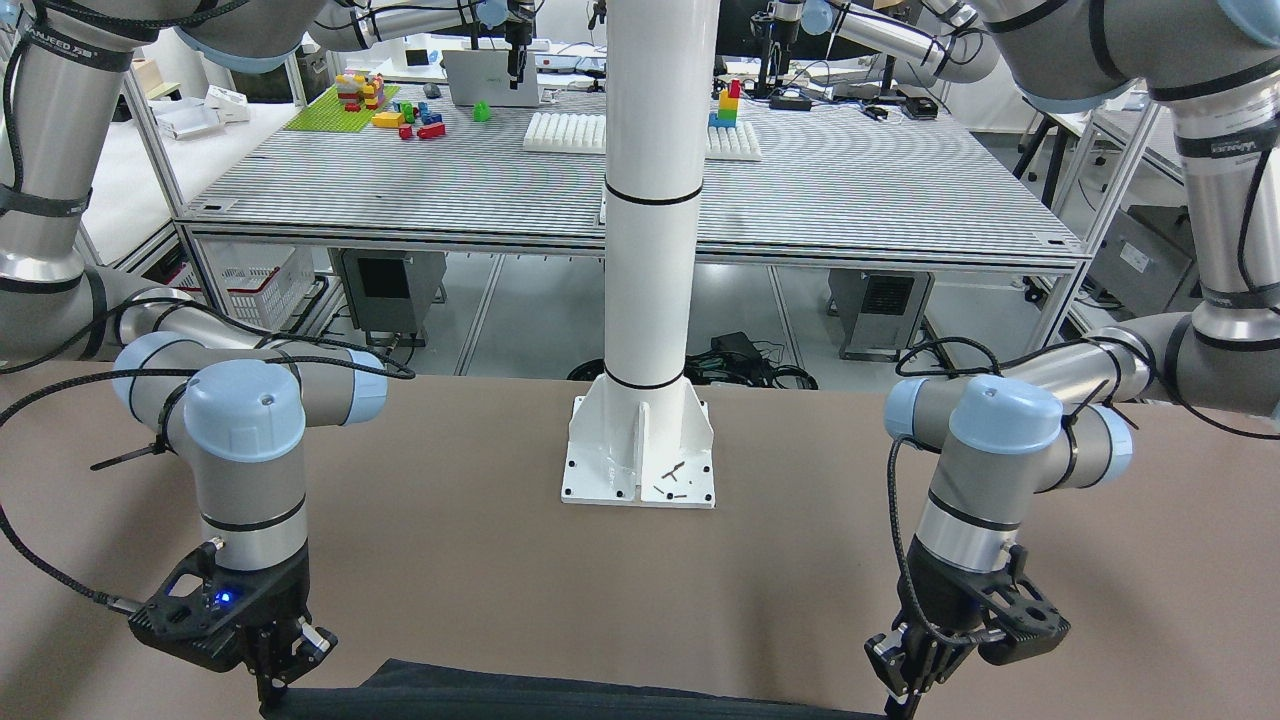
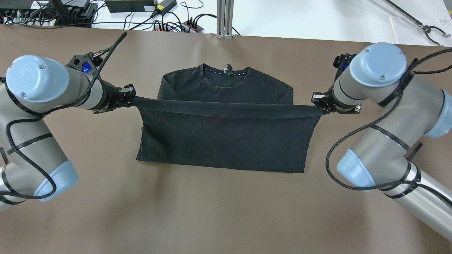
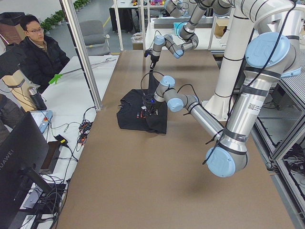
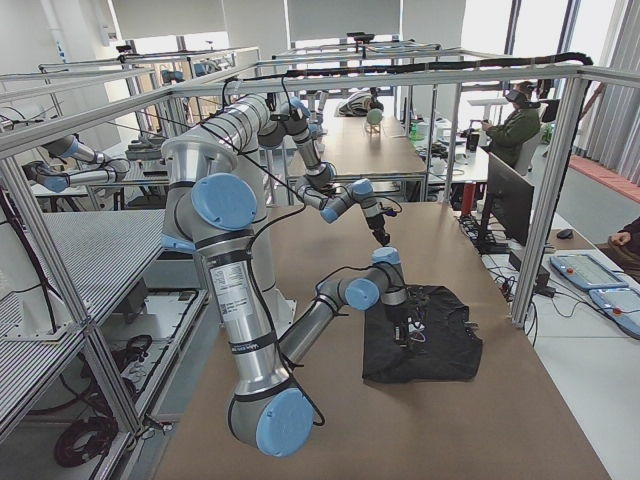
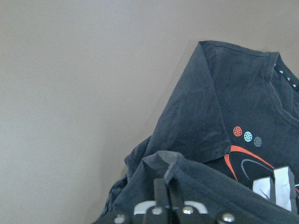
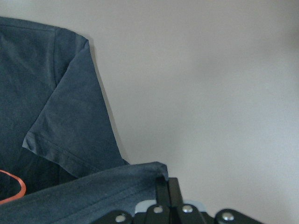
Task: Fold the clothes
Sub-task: 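Lay the hem down near the collar with both grippers, folding the shirt in half, then release the hem and move the right gripper to the folded edge nearest the robot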
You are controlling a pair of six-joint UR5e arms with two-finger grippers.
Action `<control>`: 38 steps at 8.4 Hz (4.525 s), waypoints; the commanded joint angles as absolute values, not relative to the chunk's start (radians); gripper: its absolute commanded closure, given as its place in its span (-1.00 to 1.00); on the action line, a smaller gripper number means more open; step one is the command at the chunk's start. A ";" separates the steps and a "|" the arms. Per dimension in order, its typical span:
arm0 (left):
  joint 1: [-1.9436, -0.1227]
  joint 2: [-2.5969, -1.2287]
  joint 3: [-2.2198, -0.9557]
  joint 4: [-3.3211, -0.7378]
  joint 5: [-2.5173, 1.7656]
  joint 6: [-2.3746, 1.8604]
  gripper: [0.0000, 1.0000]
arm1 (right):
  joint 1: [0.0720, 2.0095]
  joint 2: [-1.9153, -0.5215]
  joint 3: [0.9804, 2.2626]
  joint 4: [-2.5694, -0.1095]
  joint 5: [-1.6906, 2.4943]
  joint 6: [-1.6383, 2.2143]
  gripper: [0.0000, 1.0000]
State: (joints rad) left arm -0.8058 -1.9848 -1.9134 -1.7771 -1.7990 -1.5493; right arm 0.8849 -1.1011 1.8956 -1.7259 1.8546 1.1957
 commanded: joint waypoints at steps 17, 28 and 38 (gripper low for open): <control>-0.896 -2.276 -1.211 -2.155 -1.784 -1.500 0.10 | 0.928 -0.792 1.215 -1.327 1.773 1.249 0.45; -0.914 -2.281 -1.163 -2.247 -1.784 -1.520 -0.05 | 0.746 -1.164 1.642 -1.210 1.769 1.433 -0.40; -0.914 -2.281 -1.221 -2.238 -1.778 -1.536 -0.07 | 0.686 -1.218 1.658 -1.209 1.781 1.505 -0.25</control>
